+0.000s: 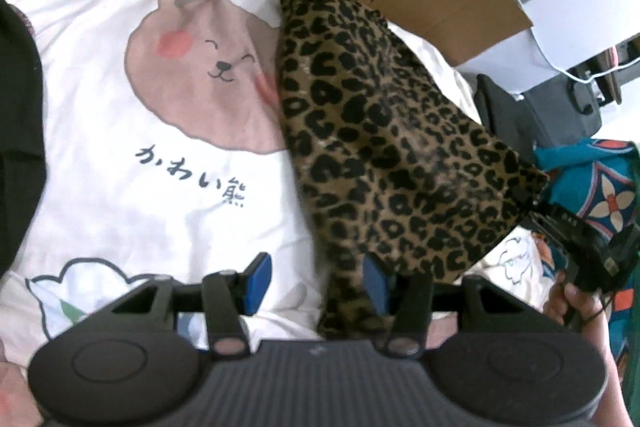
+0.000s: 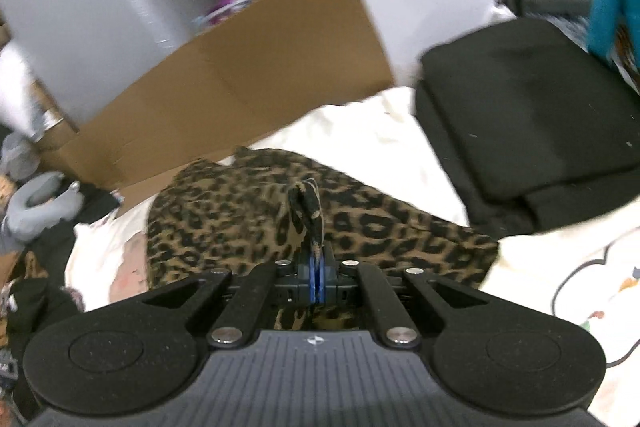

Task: Fold clothes

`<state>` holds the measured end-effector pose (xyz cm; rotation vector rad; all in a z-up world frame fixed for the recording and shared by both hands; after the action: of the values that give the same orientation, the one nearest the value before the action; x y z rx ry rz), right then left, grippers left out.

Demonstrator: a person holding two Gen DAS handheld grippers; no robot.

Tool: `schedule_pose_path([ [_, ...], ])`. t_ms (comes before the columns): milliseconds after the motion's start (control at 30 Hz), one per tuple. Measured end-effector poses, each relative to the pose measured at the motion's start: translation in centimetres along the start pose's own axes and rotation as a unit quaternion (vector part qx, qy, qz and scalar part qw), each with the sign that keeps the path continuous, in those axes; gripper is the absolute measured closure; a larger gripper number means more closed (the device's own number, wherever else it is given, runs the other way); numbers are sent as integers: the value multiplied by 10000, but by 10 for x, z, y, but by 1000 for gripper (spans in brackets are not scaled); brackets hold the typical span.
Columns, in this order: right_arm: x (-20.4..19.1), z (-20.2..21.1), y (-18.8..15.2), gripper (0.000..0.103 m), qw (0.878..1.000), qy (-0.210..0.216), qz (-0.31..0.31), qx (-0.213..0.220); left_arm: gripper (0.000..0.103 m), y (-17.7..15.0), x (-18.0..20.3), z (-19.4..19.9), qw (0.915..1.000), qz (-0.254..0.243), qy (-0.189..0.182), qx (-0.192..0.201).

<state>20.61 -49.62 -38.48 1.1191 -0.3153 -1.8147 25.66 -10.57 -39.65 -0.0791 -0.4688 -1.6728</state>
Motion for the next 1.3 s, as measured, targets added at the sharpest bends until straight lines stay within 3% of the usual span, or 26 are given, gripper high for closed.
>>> schedule_pose_path([
  [433, 70, 1, -11, 103, 9928, -229, -1143, 283, 50, 36, 16, 13, 9950, -790, 568, -225],
  [700, 88, 1, -21, 103, 9906, -265, -1313, 259, 49, 97, 42, -1, 9974, -382, 568, 215],
  [933, 97, 21, -12, 103, 9878, -409, -1408, 521, 49, 153, 73, -23, 9968, -94, 560, 567],
  [1067, 107, 31, -11, 103, 9849, -124, -1614, 609, 49, 177, 95, -42, 9962, 25, 609, 616],
  [1167, 106, 31, -10, 98, 9841, 134, -1637, 680, 48, 192, 114, -55, 9958, 14, 650, 642],
  [1233, 102, 29, -10, 81, 9854, 165, -1557, 675, 48, 202, 124, -64, 9956, 31, 677, 647],
  [1300, 100, 24, -10, 79, 9853, 178, -1569, 651, 48, 211, 135, -74, 9954, -18, 722, 634],
])
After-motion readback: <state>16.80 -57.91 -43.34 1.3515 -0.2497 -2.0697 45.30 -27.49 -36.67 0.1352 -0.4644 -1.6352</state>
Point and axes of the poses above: each gripper's, at about its wrist camera, not at the fingertips, and z roughly against the way its jaws point, x to its right, y to its top, the point moved 5 cm from there along -z, roughly the way its jaws point, and after that the axes turned 11 degrees about y, right-handed, at the moved point
